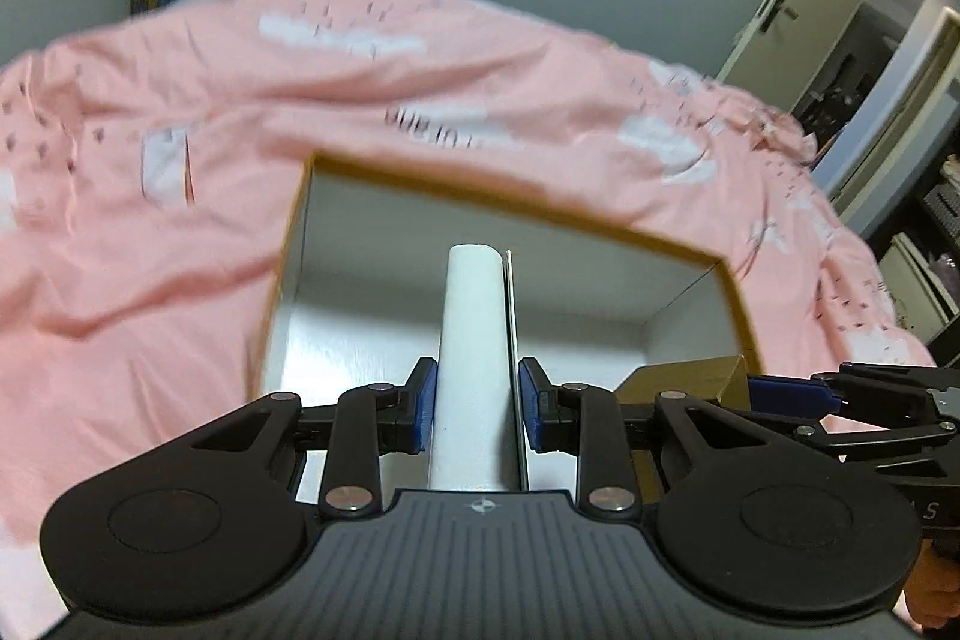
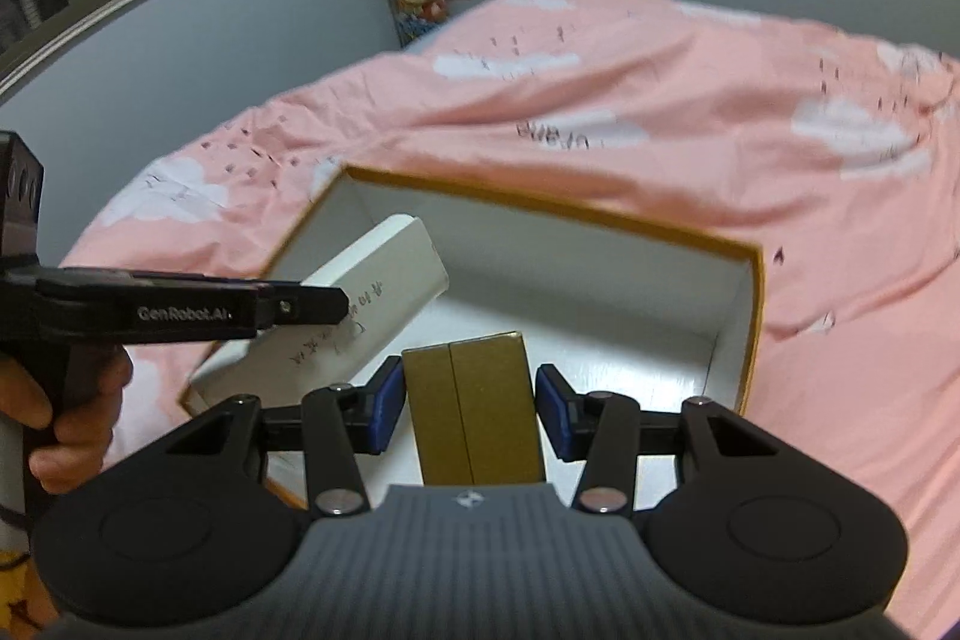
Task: Organize objects
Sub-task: 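Lower the white case into the orange box with the left tool while the right tool carries the gold box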
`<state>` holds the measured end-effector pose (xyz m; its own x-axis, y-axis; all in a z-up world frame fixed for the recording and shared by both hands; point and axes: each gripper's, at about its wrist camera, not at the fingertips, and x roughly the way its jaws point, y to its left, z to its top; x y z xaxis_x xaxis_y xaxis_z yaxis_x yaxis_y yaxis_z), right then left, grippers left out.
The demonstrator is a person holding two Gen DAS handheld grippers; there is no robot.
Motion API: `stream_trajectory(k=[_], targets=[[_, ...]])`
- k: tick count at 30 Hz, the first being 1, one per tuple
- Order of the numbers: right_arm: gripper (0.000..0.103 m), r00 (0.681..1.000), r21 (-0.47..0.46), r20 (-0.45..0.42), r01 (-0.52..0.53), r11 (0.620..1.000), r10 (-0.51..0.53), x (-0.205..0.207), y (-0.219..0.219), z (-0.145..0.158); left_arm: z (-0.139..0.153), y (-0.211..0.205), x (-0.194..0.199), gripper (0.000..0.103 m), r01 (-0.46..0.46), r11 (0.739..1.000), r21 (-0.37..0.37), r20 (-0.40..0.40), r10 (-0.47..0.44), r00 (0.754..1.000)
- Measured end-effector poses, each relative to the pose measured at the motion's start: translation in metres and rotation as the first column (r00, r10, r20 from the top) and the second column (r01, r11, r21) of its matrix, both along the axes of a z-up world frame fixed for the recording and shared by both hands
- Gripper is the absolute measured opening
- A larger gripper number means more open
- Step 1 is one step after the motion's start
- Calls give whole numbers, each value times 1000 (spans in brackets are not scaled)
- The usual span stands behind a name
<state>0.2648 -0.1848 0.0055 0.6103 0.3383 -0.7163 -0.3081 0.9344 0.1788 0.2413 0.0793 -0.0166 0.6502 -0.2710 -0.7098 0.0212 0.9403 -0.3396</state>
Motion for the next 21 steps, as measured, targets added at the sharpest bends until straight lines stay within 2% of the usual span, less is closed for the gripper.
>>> stream_trajectory(k=[6,10,15,17,21], targets=[[49,998,14,-67,-8,1000,9,14,-4,-34,-32,-4,7,32,-47,999,5,-60,47,997],[49,996,29,-88,-26,999,28,18,0,-46,-42,-11,2,32,-35,999,33,-73,38,997],[49,993,32,-116,-35,999,38,21,6,-58,-49,-14,-2,33,-41,994,104,-121,53,991],[49,992,34,-122,-36,999,40,21,8,-61,-49,-13,-3,33,-38,993,112,-118,52,992],[49,990,32,-135,-38,999,42,20,10,-64,-45,-18,-8,34,-29,982,189,-100,49,994]])
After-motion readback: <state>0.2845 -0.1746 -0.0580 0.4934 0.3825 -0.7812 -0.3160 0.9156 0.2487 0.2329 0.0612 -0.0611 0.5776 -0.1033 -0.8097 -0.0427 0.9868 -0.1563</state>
